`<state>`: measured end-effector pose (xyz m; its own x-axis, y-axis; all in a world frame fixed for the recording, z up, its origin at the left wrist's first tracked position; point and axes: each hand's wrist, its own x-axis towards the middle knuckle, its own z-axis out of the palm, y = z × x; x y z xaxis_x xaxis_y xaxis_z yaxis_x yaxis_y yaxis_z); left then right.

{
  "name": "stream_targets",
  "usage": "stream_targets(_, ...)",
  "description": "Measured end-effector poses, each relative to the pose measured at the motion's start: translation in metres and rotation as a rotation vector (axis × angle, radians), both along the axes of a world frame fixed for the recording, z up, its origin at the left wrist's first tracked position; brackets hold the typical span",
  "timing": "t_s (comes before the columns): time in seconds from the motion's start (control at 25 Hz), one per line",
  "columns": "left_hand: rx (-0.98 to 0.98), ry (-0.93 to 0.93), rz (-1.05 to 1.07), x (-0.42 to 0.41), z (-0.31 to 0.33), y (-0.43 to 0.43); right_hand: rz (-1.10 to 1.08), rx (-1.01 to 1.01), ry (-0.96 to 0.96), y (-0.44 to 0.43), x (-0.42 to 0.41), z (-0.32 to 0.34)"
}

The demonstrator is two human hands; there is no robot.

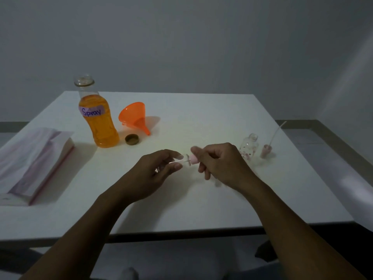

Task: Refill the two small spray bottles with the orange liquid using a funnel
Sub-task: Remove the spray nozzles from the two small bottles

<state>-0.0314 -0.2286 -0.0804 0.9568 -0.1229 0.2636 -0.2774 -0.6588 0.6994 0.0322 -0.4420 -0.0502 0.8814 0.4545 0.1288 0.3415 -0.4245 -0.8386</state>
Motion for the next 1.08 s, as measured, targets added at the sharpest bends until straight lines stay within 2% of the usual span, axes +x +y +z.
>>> stream_targets(0.08, 0.008, 0.023, 0.002, 0.001, -0.001, 0.001, 0.092, 0.076, 0.015, -0.006, 0.004, -0.004)
stream_targets(0.16, 0.004, 0.039, 0.008, 0.001, -0.001, 0.001, 0.166, 0.057, 0.038, -0.009, 0.006, -0.005)
stream_targets(0.24, 0.012, 0.037, 0.007, 0.001, -0.001, 0.0, 0.123, -0.019, 0.061, -0.007, 0.003, -0.007)
stream_targets(0.32, 0.022, 0.04, -0.001, 0.001, -0.001, -0.001, 0.05, -0.042, 0.098, -0.003, 0.001, -0.005)
stream_targets(0.44, 0.049, 0.093, 0.002, 0.001, -0.001, -0.002, 0.054, -0.036, 0.1, -0.003, 0.001, -0.005)
stream_targets(0.52, 0.053, 0.139, -0.014, 0.001, 0.001, -0.001, 0.098, -0.033, 0.009, -0.007, 0.004, -0.008)
stream_targets(0.68, 0.01, 0.208, -0.04, 0.0, 0.0, 0.003, 0.196, -0.097, -0.327, -0.006, 0.01, -0.012)
stream_targets(0.8, -0.038, 0.246, -0.032, 0.001, 0.0, 0.003, 0.188, -0.179, -0.497, -0.008, 0.012, -0.013)
stream_targets(0.88, -0.036, 0.238, -0.037, 0.0, 0.0, 0.003, 0.178, -0.205, -0.426, -0.011, 0.009, -0.012)
stream_targets(1.08, 0.001, 0.189, -0.026, -0.002, 0.002, 0.002, 0.158, -0.17, -0.03, -0.014, 0.004, -0.008)
